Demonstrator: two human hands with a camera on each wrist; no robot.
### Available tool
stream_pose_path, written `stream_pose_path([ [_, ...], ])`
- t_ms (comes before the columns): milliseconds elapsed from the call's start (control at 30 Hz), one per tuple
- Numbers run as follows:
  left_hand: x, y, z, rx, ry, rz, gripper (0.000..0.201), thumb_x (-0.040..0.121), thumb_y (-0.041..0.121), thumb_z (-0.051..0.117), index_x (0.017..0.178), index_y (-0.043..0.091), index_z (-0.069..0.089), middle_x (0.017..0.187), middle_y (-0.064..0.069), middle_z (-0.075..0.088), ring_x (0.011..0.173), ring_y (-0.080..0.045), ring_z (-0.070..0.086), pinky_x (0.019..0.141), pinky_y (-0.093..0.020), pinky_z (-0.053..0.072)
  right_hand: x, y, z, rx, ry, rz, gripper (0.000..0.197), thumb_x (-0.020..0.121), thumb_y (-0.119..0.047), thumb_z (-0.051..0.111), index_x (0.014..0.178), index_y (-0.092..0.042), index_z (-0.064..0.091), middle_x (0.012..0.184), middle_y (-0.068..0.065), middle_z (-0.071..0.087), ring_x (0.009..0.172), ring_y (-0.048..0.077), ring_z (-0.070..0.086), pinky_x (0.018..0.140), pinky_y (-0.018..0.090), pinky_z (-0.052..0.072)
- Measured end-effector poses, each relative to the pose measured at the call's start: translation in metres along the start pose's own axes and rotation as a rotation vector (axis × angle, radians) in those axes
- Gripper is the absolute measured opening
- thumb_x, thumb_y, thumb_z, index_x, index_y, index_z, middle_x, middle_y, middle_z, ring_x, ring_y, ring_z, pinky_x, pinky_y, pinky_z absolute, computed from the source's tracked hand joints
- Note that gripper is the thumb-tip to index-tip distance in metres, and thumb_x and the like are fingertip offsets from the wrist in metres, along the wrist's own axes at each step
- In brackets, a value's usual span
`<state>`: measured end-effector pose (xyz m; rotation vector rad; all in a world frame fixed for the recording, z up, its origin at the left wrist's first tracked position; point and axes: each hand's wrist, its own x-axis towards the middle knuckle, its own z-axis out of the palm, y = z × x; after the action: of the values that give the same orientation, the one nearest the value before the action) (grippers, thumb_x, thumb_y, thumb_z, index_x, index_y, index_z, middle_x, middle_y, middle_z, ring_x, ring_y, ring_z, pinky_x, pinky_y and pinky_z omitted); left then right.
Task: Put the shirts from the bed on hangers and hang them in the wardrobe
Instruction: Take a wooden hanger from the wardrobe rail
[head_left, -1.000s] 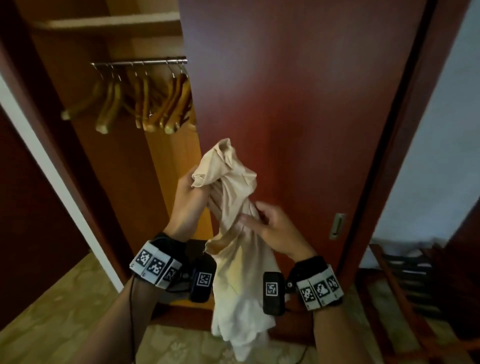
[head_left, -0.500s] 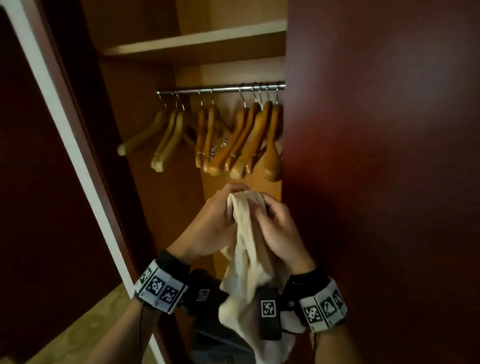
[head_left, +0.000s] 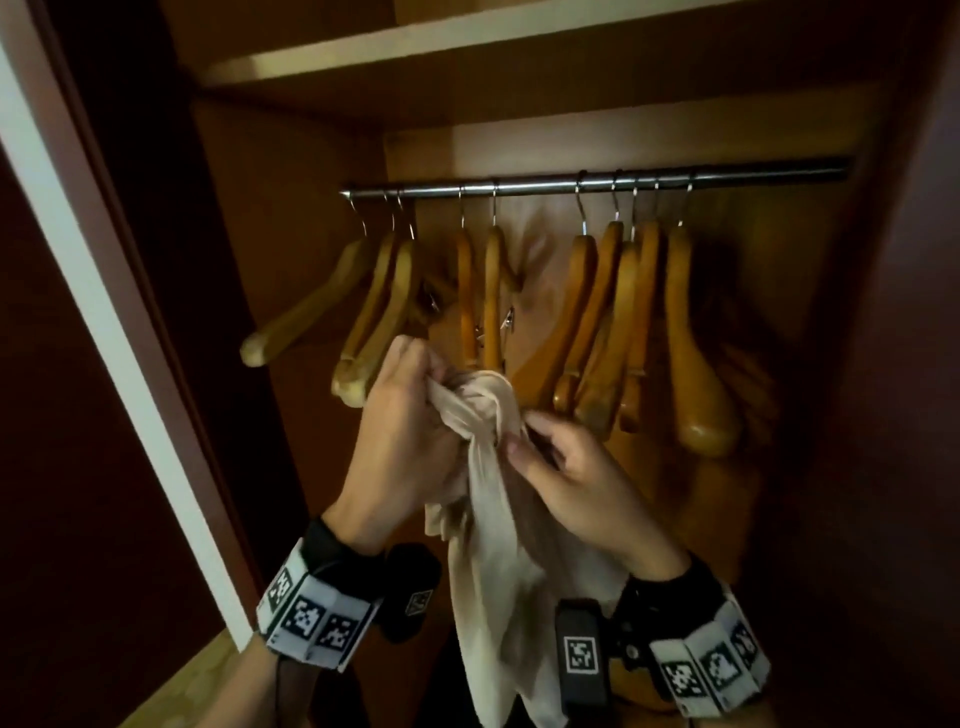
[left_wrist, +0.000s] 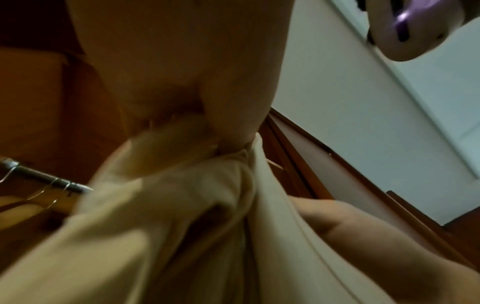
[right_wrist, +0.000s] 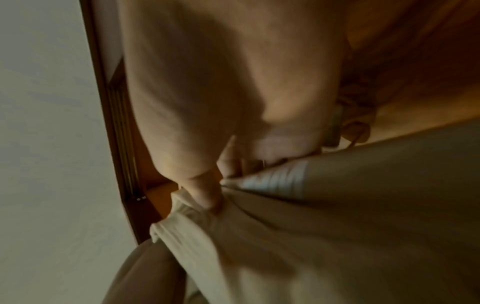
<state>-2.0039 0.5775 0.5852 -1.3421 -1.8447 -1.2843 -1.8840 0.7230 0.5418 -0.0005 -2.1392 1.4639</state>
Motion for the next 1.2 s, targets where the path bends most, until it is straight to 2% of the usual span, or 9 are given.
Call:
stream_pose_path([
  [167,0.015,-0.065,-0.039,-0.180,-0.158,-0.097,0.025,0.089,-0.008,0.061,0.080,0.012,0.047,0.071,-0.008,0.059,0.060,-0.021,0.054,0.053,-0.044,0.044,0.053,-0.007,0.040,0.044,0.273,-0.128,0.040,0.105,-0.011,0.060,0.144,-0.022,0.060,0.129,-0.011,0.072,0.125,0.005,0.065,0.105,0.022,0.051],
  [300,0.029,-0.122,-0.075,-0.159,-0.292,-0.093,0.031,0.089,0.005,0.071,0.079,0.019,0.046,0.066,0.006,0.056,0.058,-0.007,0.048,0.054,-0.036,0.040,0.113,-0.033,0.079,-0.012,0.244,-0.127,0.037,0.107,-0.020,0.059,0.144,-0.020,0.059,0.130,-0.007,0.072,0.124,0.008,0.066,0.107,0.032,0.054],
  [467,0.038,-0.175,-0.102,-0.169,-0.441,-0.098,0.036,0.088,0.007,0.074,0.083,0.021,0.042,0.067,0.009,0.051,0.059,-0.005,0.041,0.054,-0.037,0.037,0.187,-0.062,0.126,0.106,0.023,0.133,0.047,0.107,-0.023,0.060,0.152,-0.017,0.048,0.141,0.003,0.063,0.130,0.013,0.062,0.111,0.030,0.051],
  [633,0.042,-0.208,-0.113,-0.023,-0.498,-0.075,0.036,0.084,0.004,0.072,0.086,0.023,0.041,0.065,0.007,0.060,0.058,-0.003,0.051,0.054,-0.033,0.040,0.261,-0.059,0.172,0.138,0.095,0.421,0.046,0.102,-0.022,0.070,0.140,-0.007,0.050,0.135,0.014,0.064,0.121,0.025,0.065,0.105,0.037,0.056],
  [700,0.046,-0.217,-0.116,-0.007,-0.515,-0.069,0.035,0.078,0.000,0.071,0.087,0.021,0.044,0.064,0.009,0.065,0.062,0.000,0.060,0.056,-0.034,0.045,0.284,-0.054,0.185,0.046,0.110,0.475,0.064,0.100,-0.027,0.071,0.154,-0.010,0.039,0.145,0.013,0.058,0.126,0.029,0.062,0.105,0.041,0.056],
  [767,0.049,-0.220,-0.117,-0.008,-0.533,-0.066,0.035,0.075,-0.005,0.068,0.086,0.019,0.045,0.063,0.013,0.066,0.065,0.006,0.062,0.055,-0.021,0.041,0.297,-0.054,0.195,-0.045,0.129,0.503,0.081,0.102,-0.031,0.069,0.164,-0.014,0.022,0.156,0.011,0.048,0.135,0.032,0.056,0.111,0.046,0.051],
  [833,0.051,-0.221,-0.117,0.008,-0.546,-0.067,0.037,0.075,-0.004,0.069,0.088,0.022,0.046,0.067,0.012,0.065,0.069,0.004,0.062,0.054,-0.021,0.040,0.306,-0.054,0.199,-0.132,0.150,0.527,0.080,0.102,-0.033,0.068,0.165,-0.015,0.021,0.156,0.013,0.047,0.136,0.035,0.056,0.111,0.048,0.050],
  [1000,0.053,-0.225,-0.114,0.012,-0.597,-0.071,0.042,0.078,0.004,0.076,0.110,0.024,0.058,0.096,0.009,0.068,0.094,-0.007,0.068,0.075,-0.034,0.054,0.316,-0.055,0.196,-0.012,0.188,0.522,0.050,0.099,-0.009,0.069,0.142,-0.012,0.044,0.121,0.015,0.060,0.096,0.026,0.065,0.063,0.032,0.054],
  [1200,0.054,-0.223,-0.118,-0.061,-0.616,-0.058,0.038,0.074,0.006,0.063,0.108,0.022,0.061,0.092,0.010,0.071,0.089,-0.006,0.070,0.068,-0.034,0.054,0.318,-0.060,0.189,0.463,0.356,0.441,0.033,0.099,0.010,0.055,0.104,-0.017,0.039,0.089,0.020,0.063,0.057,0.024,0.069,0.058,0.043,0.061],
])
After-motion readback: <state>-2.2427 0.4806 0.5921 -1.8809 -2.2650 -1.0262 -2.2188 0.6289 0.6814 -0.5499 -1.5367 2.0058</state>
